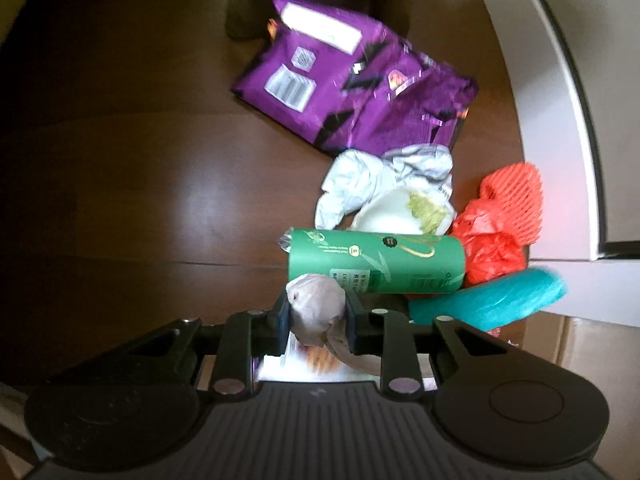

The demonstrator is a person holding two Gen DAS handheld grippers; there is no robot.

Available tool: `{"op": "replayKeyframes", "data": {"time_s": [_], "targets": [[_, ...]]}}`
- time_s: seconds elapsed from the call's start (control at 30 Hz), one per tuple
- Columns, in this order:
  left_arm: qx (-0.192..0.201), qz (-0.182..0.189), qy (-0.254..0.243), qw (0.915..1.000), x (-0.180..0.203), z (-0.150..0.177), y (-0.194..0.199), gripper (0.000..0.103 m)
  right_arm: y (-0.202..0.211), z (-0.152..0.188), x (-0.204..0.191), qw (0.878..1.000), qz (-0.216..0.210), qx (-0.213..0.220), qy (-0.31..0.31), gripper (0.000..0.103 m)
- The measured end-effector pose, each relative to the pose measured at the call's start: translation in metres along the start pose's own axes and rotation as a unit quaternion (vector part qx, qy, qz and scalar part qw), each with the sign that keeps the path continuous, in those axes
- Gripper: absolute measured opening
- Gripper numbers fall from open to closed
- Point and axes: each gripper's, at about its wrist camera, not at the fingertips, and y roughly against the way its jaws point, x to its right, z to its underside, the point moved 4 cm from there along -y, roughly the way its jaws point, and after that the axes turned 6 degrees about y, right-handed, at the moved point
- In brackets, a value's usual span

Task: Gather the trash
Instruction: 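Grasp the white cloth with the left tool while the right tool grasps the yellow carton, then lift both items into the wastebasket and open both tools to release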

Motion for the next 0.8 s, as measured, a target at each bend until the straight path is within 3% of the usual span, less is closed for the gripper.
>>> {"op": "replayKeyframes", "data": {"time_s": [0.2, 0.37, 0.8], "targets": [[0.025, 0.007, 0.024, 0.9994, -0.01, -0.004, 0.052, 0.025, 0.056, -0.021, 0.017, 0.996, 0.004, 0.037, -0.076, 0.046], [0.056, 0.02, 0.03, 0.9978, -0.012, -0.01, 0.118, 0.025, 0.116, -0.057, 0.033, 0.989, 0.014, 0.092, -0.116, 0.046], [0.162, 0.05, -0.004, 0.9855, 0.018, -0.056, 0.308, 0.026, 0.278, -0.168, 0.044, 0.97, 0.022, 0.221, -0.102, 0.046]]}}
